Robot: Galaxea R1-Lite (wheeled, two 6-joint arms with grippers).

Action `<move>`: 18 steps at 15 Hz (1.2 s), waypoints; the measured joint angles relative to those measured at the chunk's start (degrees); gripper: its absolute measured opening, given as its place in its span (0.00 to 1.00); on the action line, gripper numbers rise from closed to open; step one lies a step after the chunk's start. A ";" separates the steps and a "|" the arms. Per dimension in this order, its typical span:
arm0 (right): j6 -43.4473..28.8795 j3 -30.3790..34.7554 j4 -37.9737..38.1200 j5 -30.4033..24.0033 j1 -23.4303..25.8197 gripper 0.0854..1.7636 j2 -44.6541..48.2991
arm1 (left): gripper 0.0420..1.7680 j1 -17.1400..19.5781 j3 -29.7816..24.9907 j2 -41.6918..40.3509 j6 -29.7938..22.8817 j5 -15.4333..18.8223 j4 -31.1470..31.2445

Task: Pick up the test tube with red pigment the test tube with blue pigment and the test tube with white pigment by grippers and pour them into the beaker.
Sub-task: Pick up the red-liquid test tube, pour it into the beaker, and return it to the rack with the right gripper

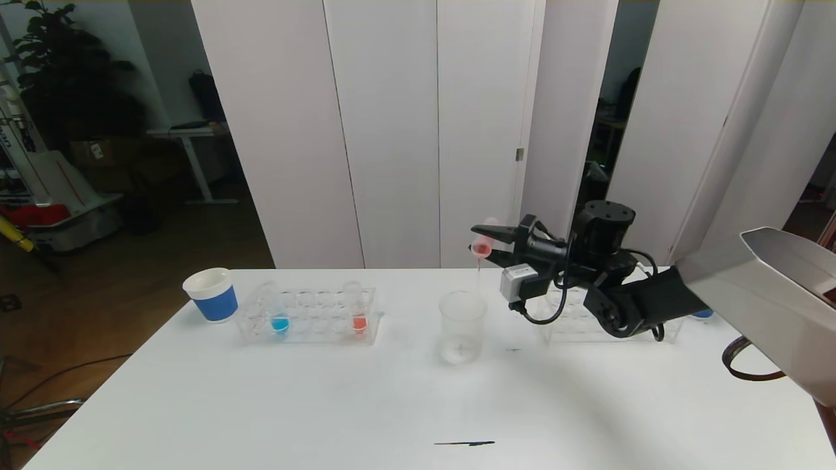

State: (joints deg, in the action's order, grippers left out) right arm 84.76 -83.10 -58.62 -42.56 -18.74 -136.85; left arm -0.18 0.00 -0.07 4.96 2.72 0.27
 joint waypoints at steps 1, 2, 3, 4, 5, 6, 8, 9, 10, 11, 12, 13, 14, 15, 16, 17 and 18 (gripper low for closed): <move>0.21 -0.83 0.89 0.04 0.00 0.29 -0.50 | 0.99 0.00 0.00 0.00 0.00 0.00 0.00; 0.29 -1.55 1.60 0.13 0.00 0.29 -0.94 | 0.99 0.00 0.00 0.00 0.02 0.00 0.00; 0.35 -2.12 1.79 0.52 -0.11 0.29 -1.33 | 0.99 0.00 0.00 0.00 0.02 0.00 0.00; 0.63 -2.73 1.88 1.24 -0.15 0.29 -1.66 | 0.99 0.00 0.00 0.00 0.00 0.00 0.00; 0.66 -3.00 1.99 1.44 -0.26 0.29 -1.88 | 0.99 0.00 0.00 0.00 0.00 0.00 -0.02; 0.73 -3.30 2.04 1.46 -0.37 0.29 -2.04 | 0.99 0.00 0.00 0.00 0.02 0.00 -0.02; 1.54 -3.86 2.07 1.49 -0.59 0.29 -2.21 | 0.99 0.00 0.00 0.00 0.00 -0.02 -0.02; 3.19 -4.24 2.78 1.52 -0.68 0.29 -2.26 | 0.99 0.00 0.00 0.00 0.00 0.00 -0.02; 4.62 -4.44 3.74 1.52 -0.74 0.29 -2.27 | 0.99 0.00 0.00 0.00 0.00 0.00 -0.02; 5.42 -4.66 4.17 1.50 -0.83 0.29 -2.27 | 0.99 0.00 0.00 0.00 0.00 0.00 -0.02; 5.78 -4.83 4.19 1.52 -1.05 0.29 -2.27 | 0.99 0.00 0.00 0.00 0.00 -0.02 -0.02; 6.30 -5.07 4.19 1.60 -1.16 0.29 -2.27 | 0.99 0.00 0.00 0.00 0.00 0.00 -0.02; 7.57 -5.51 4.27 1.60 -1.22 0.29 -2.27 | 0.99 0.00 0.00 0.00 0.00 -0.02 -0.02; 8.79 -5.99 4.49 1.60 -1.24 0.29 -2.27 | 0.99 0.00 0.00 0.00 0.00 -0.02 -0.02; 9.36 -6.28 4.39 1.57 -1.29 0.29 -2.29 | 0.99 0.00 0.00 0.00 0.00 0.00 0.00; 9.84 -6.40 4.33 1.57 -1.29 0.29 -2.32 | 0.99 0.00 0.00 0.00 0.00 -0.02 -0.02; 10.03 -6.50 4.35 1.57 -1.33 0.29 -2.34 | 0.99 0.00 0.00 0.00 0.00 -0.02 0.00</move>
State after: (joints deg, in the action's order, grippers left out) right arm 94.79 -89.60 -54.27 -40.98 -20.07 -139.19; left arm -0.18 0.00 -0.07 4.96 2.69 0.27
